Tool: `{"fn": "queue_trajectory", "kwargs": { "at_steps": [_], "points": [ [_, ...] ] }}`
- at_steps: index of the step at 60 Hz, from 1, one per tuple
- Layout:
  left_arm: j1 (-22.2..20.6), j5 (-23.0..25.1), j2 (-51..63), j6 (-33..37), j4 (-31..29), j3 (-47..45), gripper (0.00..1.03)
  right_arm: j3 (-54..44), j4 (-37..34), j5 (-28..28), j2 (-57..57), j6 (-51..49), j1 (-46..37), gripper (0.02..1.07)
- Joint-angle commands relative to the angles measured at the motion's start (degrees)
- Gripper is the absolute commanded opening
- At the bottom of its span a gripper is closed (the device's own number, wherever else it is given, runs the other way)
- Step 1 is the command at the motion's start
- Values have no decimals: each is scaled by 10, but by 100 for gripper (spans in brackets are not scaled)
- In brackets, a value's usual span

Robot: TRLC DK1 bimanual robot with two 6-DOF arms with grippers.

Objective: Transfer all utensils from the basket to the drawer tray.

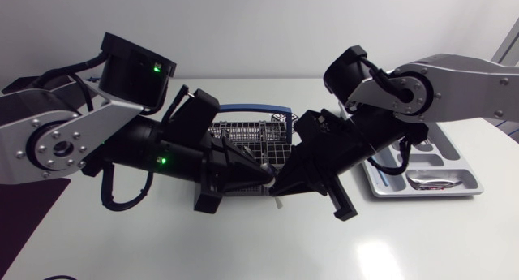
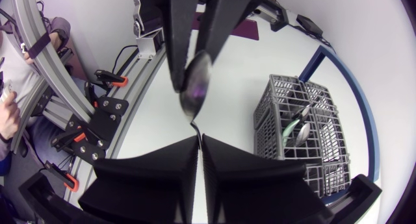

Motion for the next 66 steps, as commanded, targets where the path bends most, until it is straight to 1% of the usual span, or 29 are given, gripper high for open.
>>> {"fn": "queue_trajectory", "kwargs": {
  "at_steps": [1, 4, 5, 7, 8, 10, 11, 13, 16, 18, 24, 25, 26, 27, 30, 32, 33, 34, 35, 37, 38, 46, 50, 53, 57, 59, 63, 66],
  "points": [
    [5, 4, -3, -5, 1, 23, 36, -17, -13, -3, -7, 13, 3, 8],
    [5, 4, -6, -6, 1, 27, 49, -20, -14, -3, -8, 14, 4, 8],
    [6, 3, -8, -6, 1, 29, 56, -21, -15, -3, -9, 14, 4, 8],
    [10, 3, -10, -7, 0, 34, 67, -23, -18, -2, -10, 12, 5, 8],
    [11, 3, -11, -7, 0, 35, 70, -24, -20, -1, -11, 11, 5, 8],
    [12, 2, -12, -8, 0, 37, 72, -26, -20, 2, -11, 11, 5, 8],
    [15, -3, -16, -8, 0, 42, 79, -27, -20, 4, -12, 11, 5, 8],
    [19, -11, -21, -8, 0, 46, 84, -30, -21, 7, -13, 10, 1, 8],
    [27, -22, -27, -8, 1, 54, 88, -31, -23, 17, -14, 10, -11, 8],
    [35, -30, -30, -9, 1, 61, 88, -32, -29, 23, -16, 0, -26, 8],
    [49, -84, -28, -6, 2, 71, 88, -30, -36, 46, -25, -19, -85, 8],
    [52, -105, -26, -5, 4, 72, 88, -30, -37, 51, -27, -24, -95, 8],
    [52, -110, -26, -4, 5, 73, 88, -31, -37, 63, -29, -33, -110, 7],
    [55, -133, -23, -3, 5, 75, 88, -31, -37, 70, -30, -35, -119, 8],
    [57, -162, -18, -1, 5, 75, 88, -32, -39, 96, -37, -55, -156, 8],
    [57, -193, -15, 2, 5, 74, 87, -32, -42, 108, -39, -68, -177, 8],
    [57, -195, -14, 2, 5, 74, 87, -32, -42, 119, -40, -77, -189, 8],
    [56, -221, -7, 5, 5, 74, 87, -33, -43, 127, -40, -84, -198, 8],
    [56, -227, -6, 5, 5, 74, 87, -35, -43, 141, -41, -98, -214, 8],
    [55, -270, 1, 5, 7, 71, 87, -35, -44, 153, -42, -118, -242, 8],
    [54, -279, 4, 5, 8, 70, 87, -34, -46, 157, -42, -127, -252, 8],
    [53, -311, 10, 5, 11, 64, 87, -41, -47, 196, -42, -201, -326, 8],
    [47, -337, 11, 6, 14, 61, 87, -45, -45, 215, -37, -237, -363, 8],
    [44, -342, 11, 8, 14, 58, 87, -52, -32, 232, -31, -265, -390, 8],
    [34, -381, 10, 22, 14, 50, 87, -54, -23, 241, -24, -296, -424, 8],
    [30, -396, 9, 27, 15, 46, 87, -58, -10, 256, -18, -312, -440, 8],
    [31, -398, 7, 29, 16, 39, 87, -66, 23, 273, -6, -335, -467, 8],
    [33, -399, 6, 30, 17, 36, 87, -61, 31, 277, 7, -351, -489, 8]
  ]
}}
